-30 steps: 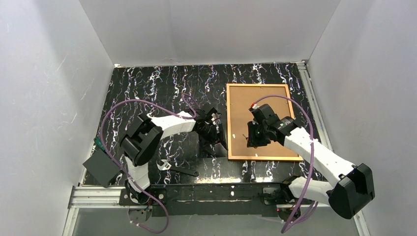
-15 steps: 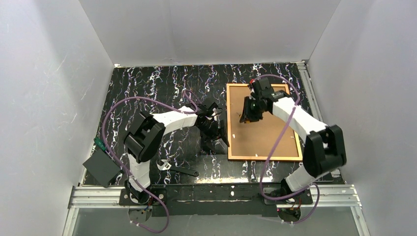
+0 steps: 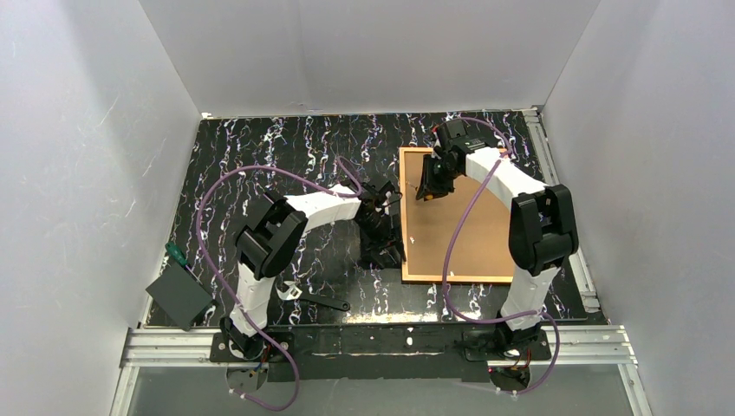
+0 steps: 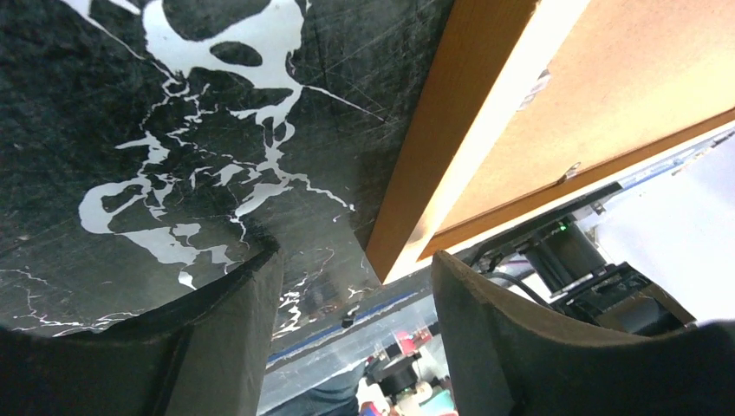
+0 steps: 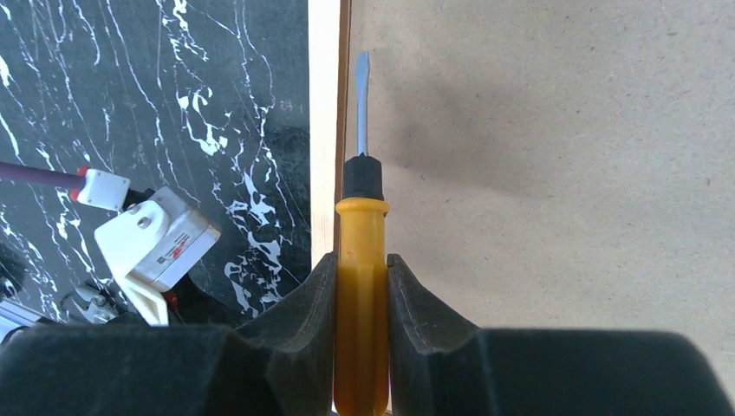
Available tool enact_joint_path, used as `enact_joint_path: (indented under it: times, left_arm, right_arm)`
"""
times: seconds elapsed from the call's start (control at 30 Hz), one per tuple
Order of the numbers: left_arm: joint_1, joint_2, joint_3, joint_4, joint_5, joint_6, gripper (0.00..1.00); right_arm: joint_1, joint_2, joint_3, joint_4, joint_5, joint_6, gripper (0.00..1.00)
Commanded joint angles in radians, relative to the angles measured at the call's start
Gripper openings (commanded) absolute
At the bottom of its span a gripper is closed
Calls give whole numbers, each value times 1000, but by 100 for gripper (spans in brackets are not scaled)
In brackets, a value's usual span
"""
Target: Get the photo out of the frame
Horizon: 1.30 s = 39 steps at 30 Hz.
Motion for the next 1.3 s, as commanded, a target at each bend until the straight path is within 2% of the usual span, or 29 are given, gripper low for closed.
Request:
enact_joint_path:
  times: [0.0,0.5,0.77,0.83,1.07,1.27]
  left_arm:
    - [-14,22,21,-116,-20,14,62]
    - [-14,20,-52,-136,-44,0,61]
    - [-15,21,-100,-106,-48,-54,61]
    - [-15,18,-116,-116,-68,-60,61]
    - [-16,36,-125,-117,-58,-72,61]
    - [-16,42,-122,-116,-58,-60,59]
  right_arm:
    - [1,15,45,-13,-8,-23,1]
    - [0,85,72,15,-62,-19,1]
    - [1,104,68,84,-9,17,1]
    - [0,126,91,92,30,28,1]
    - [-1,202,175,84,19,38,1]
    - [3,175,137,117,-74,98,1]
